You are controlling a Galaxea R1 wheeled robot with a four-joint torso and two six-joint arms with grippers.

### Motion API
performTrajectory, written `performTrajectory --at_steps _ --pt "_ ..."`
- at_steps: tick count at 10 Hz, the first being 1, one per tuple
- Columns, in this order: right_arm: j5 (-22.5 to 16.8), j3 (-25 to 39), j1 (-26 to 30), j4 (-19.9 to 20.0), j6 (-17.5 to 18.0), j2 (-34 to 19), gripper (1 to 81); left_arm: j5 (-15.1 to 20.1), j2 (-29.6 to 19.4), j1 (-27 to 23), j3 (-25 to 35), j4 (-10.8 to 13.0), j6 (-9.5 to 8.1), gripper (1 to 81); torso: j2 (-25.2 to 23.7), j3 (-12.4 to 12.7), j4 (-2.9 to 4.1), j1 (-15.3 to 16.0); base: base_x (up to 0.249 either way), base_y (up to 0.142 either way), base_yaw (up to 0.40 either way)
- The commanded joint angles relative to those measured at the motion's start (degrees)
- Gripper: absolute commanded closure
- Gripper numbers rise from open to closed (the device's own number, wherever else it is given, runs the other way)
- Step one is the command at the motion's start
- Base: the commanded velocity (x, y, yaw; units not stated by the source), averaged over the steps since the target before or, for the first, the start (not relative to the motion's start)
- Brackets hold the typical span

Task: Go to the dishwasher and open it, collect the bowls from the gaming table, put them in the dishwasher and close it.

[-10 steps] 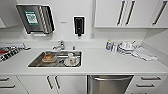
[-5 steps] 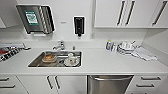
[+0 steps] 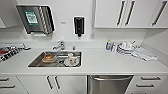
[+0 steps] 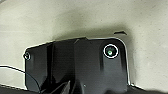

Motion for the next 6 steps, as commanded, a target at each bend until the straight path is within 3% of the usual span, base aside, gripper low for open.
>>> performTrajectory --at_steps 1,6 --pt "9.98 8.72 -3.56 0.2 -2.94 -3.17 1.0 2.93 -1.34 -2.17 -0.44 0.45 0.24 1.0 0.0 0.0 0.0 0.0 0.0 0.0 0.0" --pt "12.71 11.18 -8.67 1.79 -2.15 -1.5 1.0 4.17 -0.2 -3.92 -0.79 0.19 0.24 1.0 0.0 0.05 0.0 0.0 0.0 0.0 0.0"
